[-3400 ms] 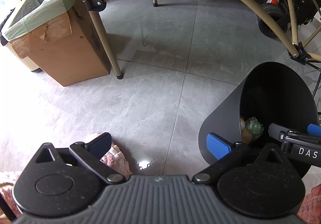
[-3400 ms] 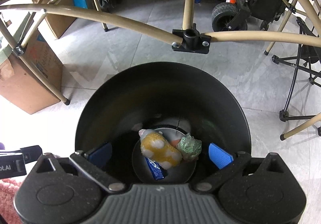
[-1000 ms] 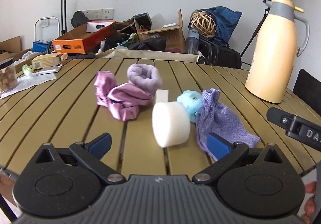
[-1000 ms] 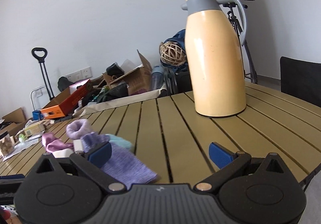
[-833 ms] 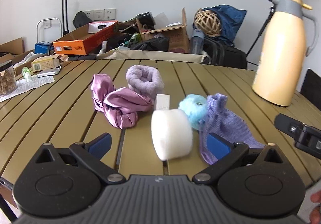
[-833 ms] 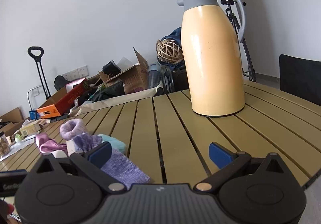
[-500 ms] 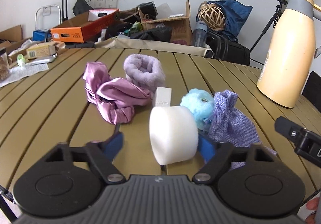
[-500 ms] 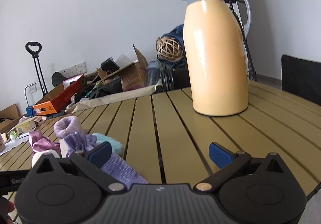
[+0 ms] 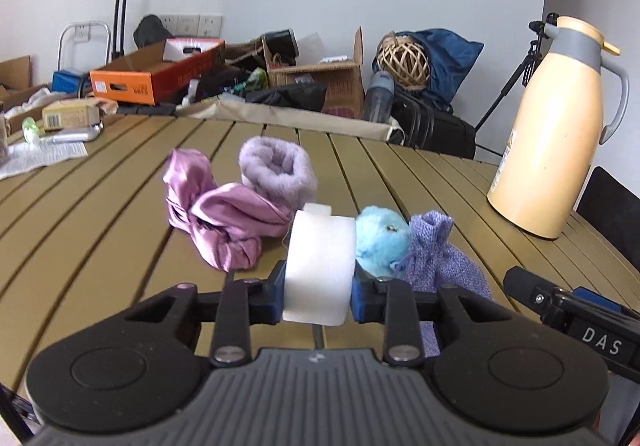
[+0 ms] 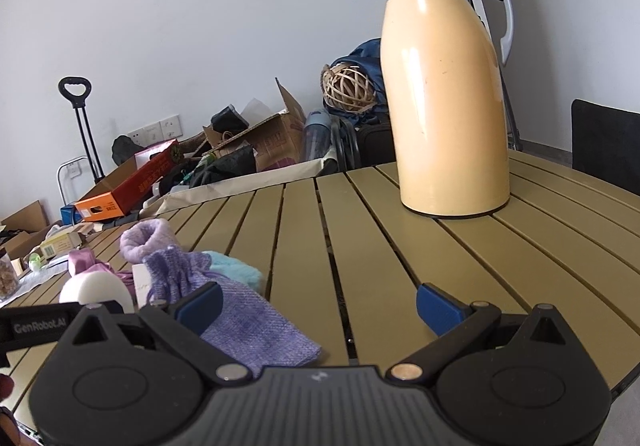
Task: Collect trash
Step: 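Grasp the white foam block with the left tool, then grasp the purple drawstring pouch by its neck with the right tool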
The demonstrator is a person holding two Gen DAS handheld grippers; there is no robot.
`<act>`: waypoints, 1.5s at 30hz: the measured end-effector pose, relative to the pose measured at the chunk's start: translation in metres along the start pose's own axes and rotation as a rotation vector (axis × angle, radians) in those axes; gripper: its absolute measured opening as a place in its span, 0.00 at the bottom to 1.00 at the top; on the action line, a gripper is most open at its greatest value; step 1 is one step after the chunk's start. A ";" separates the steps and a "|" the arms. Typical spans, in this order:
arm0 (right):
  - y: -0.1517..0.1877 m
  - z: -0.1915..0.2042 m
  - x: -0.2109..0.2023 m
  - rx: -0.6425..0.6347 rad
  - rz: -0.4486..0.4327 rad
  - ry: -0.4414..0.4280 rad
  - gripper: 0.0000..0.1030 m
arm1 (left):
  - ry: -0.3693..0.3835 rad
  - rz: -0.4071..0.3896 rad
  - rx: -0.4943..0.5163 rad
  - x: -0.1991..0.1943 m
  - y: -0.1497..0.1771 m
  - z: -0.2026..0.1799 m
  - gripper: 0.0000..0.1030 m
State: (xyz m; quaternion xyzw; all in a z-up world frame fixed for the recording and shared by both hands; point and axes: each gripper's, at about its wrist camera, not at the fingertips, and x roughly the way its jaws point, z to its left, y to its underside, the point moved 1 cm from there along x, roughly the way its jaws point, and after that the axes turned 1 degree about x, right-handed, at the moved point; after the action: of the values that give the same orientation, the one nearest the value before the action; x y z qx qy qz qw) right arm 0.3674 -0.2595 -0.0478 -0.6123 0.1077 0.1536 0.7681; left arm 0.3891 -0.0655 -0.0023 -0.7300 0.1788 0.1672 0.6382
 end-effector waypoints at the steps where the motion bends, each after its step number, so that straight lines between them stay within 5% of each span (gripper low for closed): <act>1: 0.000 0.002 0.000 0.000 -0.001 -0.007 1.00 | -0.004 -0.006 0.003 -0.003 -0.001 0.002 0.29; 18: 0.001 0.074 0.013 -0.147 0.018 -0.094 1.00 | -0.124 -0.021 -0.002 -0.032 -0.001 0.074 0.29; 41: 0.013 0.073 0.049 -0.152 0.146 0.016 1.00 | -0.168 0.013 -0.024 -0.039 0.009 0.132 0.29; 45: 0.012 0.072 0.054 -0.140 0.164 0.044 0.90 | -0.172 0.014 -0.033 -0.041 0.010 0.138 0.29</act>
State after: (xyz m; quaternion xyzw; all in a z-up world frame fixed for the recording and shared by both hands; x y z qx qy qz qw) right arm 0.4111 -0.1809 -0.0613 -0.6567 0.1632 0.2096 0.7058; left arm 0.3462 0.0721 -0.0092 -0.7220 0.1256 0.2364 0.6380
